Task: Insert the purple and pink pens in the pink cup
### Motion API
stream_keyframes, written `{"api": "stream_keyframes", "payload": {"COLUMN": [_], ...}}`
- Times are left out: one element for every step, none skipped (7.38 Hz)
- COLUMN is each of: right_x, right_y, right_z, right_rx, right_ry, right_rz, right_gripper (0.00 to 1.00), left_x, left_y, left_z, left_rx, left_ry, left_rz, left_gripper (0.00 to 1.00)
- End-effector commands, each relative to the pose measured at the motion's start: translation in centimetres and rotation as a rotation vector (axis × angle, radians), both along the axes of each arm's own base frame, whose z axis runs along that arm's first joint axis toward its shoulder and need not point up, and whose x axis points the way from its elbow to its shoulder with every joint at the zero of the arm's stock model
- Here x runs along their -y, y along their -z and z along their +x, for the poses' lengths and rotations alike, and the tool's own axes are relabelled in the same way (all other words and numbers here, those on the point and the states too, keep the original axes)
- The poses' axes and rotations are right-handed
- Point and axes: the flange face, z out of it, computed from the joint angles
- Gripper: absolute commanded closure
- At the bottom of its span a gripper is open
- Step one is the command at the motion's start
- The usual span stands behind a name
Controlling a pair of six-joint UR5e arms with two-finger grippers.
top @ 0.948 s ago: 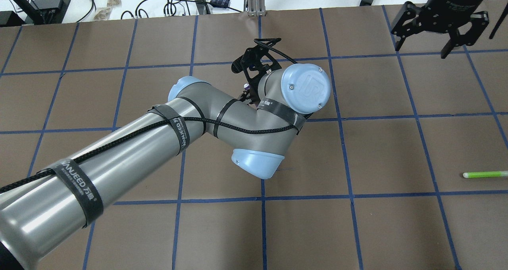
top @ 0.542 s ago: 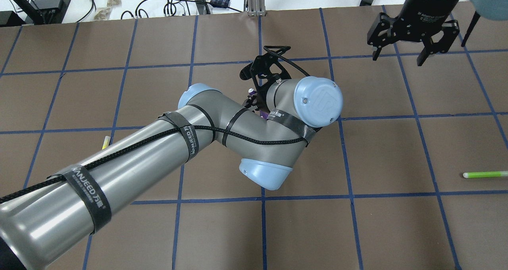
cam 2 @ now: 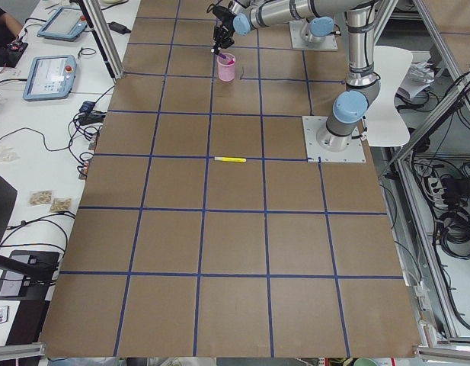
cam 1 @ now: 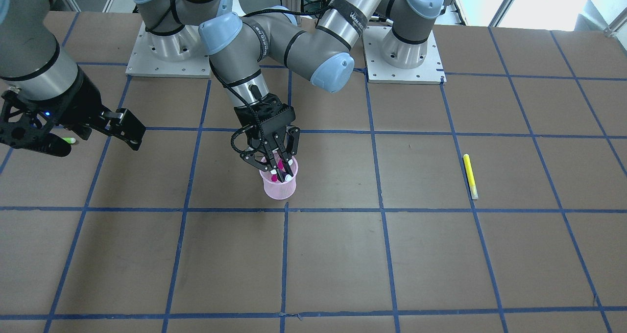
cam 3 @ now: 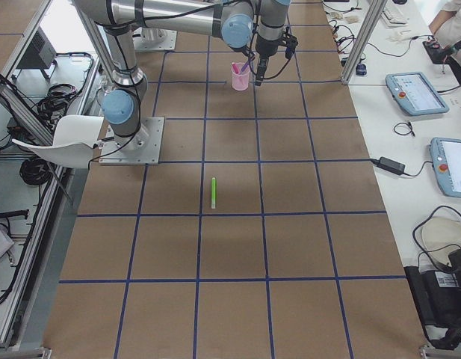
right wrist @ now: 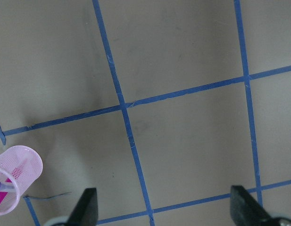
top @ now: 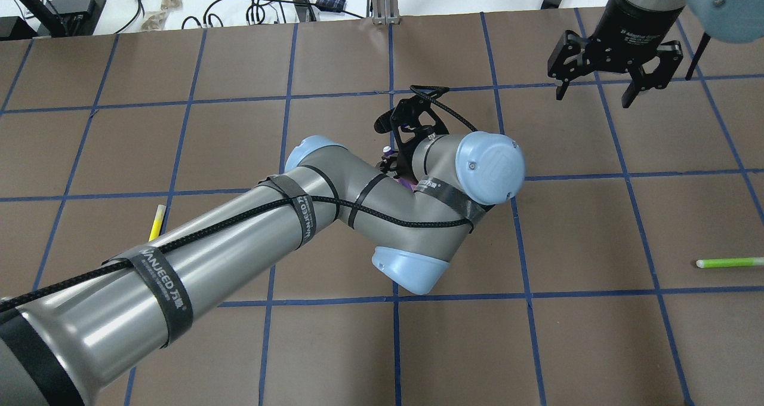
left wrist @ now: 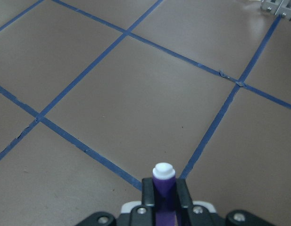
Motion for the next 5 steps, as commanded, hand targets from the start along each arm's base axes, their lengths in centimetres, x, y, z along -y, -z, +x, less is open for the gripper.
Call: {"api": "stream_keyframes", "payload": {"right_x": [0.4,0.2,0.2,0.2,0.3], "right_y": [-0.2,-0.2,-0.3,-0.3,-0.4], "right_z": [-0.2,-0.2,-0.2,-0.2,-0.1], "right_rx": [-0.006,-0.005,-0.005,-0.006,-0.005], "right_ry": [0.007,0.005,0.007,0.007,0.007], "right_rz": [-0.032,-0.026,-0.029,-0.035,-0.038], "right_gripper": [0.0,0.0,0.0,0.0,0.0], "left_x": [-0.2,-0.2,-0.2,0.1,1.1], "left_y": [0.3,0.1,-0.5,-2.6,-4.8], "left_z": [-0.3,-0.3,-0.2,-0.2,0.7], "left_rx": [0.005,0.002,0.002,-0.026,-0.018], "left_ry": [0.015,0.017,0.029,0.129,0.255], "left_rz": [0.014,0.01,0.011,0.057,0.103], "left_gripper": [0.0,0.0,0.0,0.0,0.0]}}
